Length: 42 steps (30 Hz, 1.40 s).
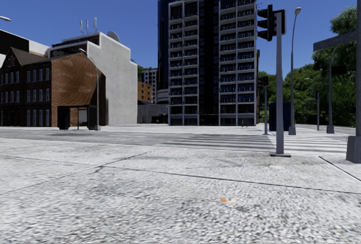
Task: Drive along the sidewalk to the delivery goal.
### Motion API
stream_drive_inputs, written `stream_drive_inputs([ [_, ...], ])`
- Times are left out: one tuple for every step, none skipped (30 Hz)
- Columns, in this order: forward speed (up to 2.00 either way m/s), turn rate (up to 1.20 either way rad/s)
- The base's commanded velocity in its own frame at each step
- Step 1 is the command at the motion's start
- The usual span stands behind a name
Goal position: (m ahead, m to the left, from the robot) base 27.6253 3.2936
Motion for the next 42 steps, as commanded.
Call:
stream_drive_inputs([
  [2.0,-0.41],
  [2.0,-0.41],
  [2.0,-0.41],
  [2.0,-0.41],
  [2.0,-0.41],
  [2.0,-0.41],
  [2.0,-0.39],
  [2.0,-0.32],
  [2.0,-0.32],
  [2.0,-0.3],
  [2.0,-0.3],
  [2.0,-0.3],
  [2.0,-0.3],
  [2.0,-0.3],
  [2.0,-0.3],
  [2.0,-0.3],
  [2.0,-0.3],
  [2.0,-0.3],
  [2.0,-0.3],
  [2.0,-0.3],
  [2.0,-0.3],
  [2.0,-0.3],
  [2.0,-0.3],
  [2.0,-0.3],
  [2.0,-0.3],
  [2.0,-0.3],
  [2.0,-0.3],
  [2.0,-0.3],
  [2.0,-0.3],
  [2.0,-0.3],
  [2.0,-0.3],
  [2.0,-0.3],
  [2.0,-0.3],
  [2.0,-0.3],
  [2.0,-0.3],
  [2.0,-0.3],
  [2.0,-0.3],
  [2.0,-0.3],
  [2.0,-0.3],
  [2.0,-0.3],
  [2.0,-0.3],
  [2.0,-0.3],
])
